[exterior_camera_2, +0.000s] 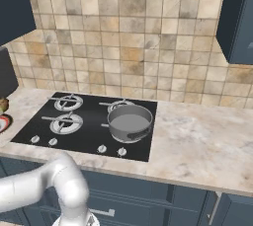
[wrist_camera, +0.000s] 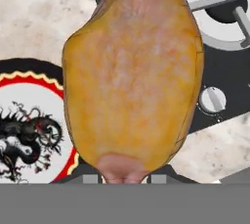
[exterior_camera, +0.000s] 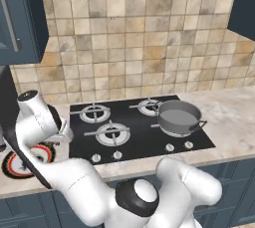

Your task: Retrieve the frozen meat and place it in the pot on a burner. Then turn the burner on.

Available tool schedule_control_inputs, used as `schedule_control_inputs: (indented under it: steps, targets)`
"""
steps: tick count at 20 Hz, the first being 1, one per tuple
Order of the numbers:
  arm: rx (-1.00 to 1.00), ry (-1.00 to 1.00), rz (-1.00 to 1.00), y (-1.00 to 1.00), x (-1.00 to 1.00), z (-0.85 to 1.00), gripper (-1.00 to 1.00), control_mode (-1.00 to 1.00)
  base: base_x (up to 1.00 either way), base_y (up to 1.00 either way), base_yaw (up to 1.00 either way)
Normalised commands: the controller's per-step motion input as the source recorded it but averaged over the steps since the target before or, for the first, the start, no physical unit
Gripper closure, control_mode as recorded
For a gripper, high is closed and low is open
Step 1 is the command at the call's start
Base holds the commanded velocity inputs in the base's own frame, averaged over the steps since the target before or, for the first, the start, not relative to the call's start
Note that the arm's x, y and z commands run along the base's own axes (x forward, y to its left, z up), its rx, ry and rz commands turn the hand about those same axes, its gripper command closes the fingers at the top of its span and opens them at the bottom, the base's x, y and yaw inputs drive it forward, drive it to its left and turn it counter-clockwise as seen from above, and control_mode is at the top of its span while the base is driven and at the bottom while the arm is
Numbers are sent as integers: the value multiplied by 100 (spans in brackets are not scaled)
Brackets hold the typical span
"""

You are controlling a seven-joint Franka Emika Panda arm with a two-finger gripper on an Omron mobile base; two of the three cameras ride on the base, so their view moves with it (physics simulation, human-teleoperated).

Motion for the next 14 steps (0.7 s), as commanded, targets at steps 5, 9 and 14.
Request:
schedule_control_inputs:
  steps: [5, 9, 14]
  targets:
    - [9, -29, 4, -100, -53, 20, 100, -100, 0, 0, 0]
    - [5, -21, 9, -100, -45, 49, 100, -100, 0, 0, 0]
    - [19, 4, 0, -94, 0, 41, 100, -100, 0, 0, 0]
